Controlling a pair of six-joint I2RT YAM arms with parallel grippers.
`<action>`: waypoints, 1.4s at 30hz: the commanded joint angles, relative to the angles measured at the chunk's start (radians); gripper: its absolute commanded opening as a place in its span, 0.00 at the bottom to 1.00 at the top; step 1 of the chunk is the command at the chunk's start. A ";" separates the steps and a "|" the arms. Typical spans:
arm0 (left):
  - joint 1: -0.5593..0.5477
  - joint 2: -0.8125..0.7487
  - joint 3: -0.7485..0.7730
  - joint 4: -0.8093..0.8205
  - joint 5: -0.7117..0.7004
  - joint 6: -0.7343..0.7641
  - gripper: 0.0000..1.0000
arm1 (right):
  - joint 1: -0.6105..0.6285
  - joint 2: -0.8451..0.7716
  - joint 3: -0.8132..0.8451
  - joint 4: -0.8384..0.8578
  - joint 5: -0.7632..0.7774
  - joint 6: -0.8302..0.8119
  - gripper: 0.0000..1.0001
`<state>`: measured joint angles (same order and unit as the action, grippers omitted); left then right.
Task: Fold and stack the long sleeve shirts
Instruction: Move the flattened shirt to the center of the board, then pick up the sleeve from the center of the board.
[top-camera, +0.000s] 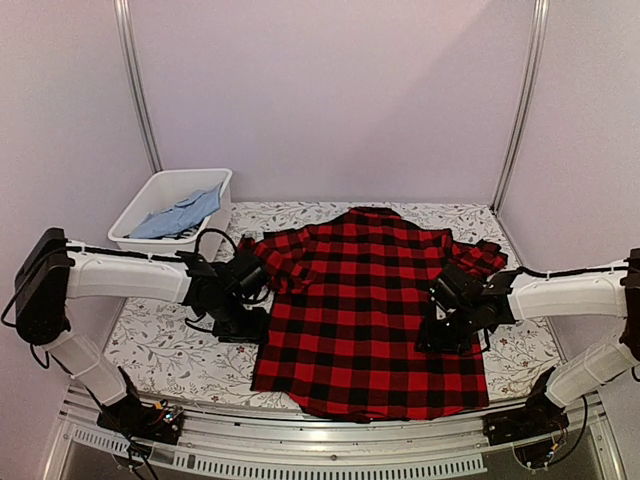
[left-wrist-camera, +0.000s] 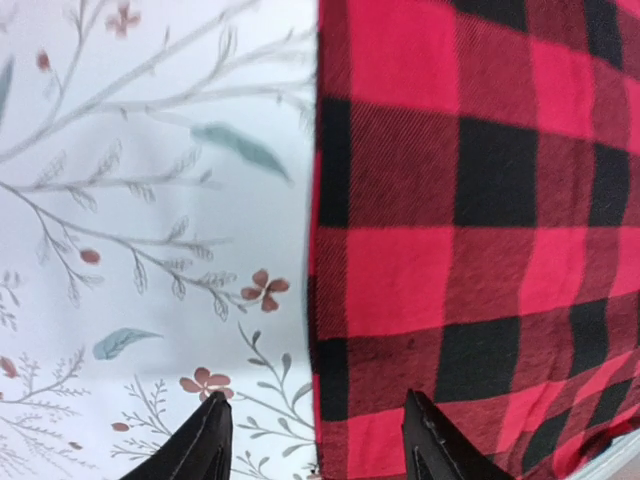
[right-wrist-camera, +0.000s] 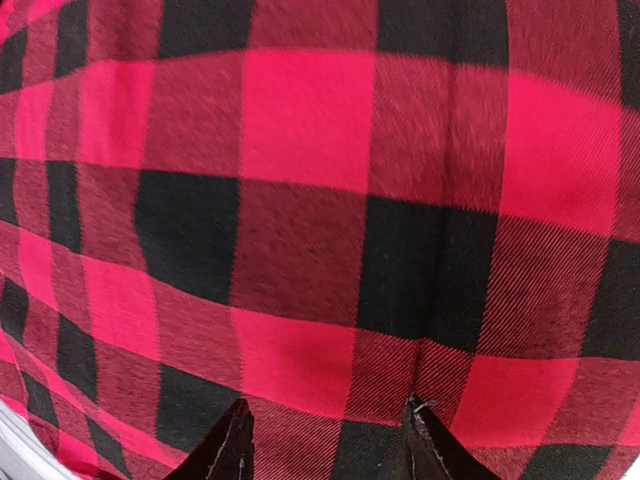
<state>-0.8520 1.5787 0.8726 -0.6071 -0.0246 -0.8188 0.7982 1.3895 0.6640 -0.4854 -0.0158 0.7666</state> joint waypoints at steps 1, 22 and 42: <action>0.037 0.033 0.163 -0.037 -0.108 0.108 0.58 | 0.006 0.012 0.143 -0.074 0.076 -0.048 0.49; 0.183 0.569 0.757 0.009 -0.035 0.438 0.65 | 0.086 0.232 0.436 0.007 0.136 -0.136 0.50; 0.157 0.660 0.795 -0.008 -0.107 0.463 0.53 | 0.180 0.439 0.625 0.001 0.156 -0.129 0.50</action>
<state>-0.6918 2.2227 1.6497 -0.5922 -0.0818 -0.3649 0.9627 1.8046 1.2407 -0.4873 0.1219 0.6468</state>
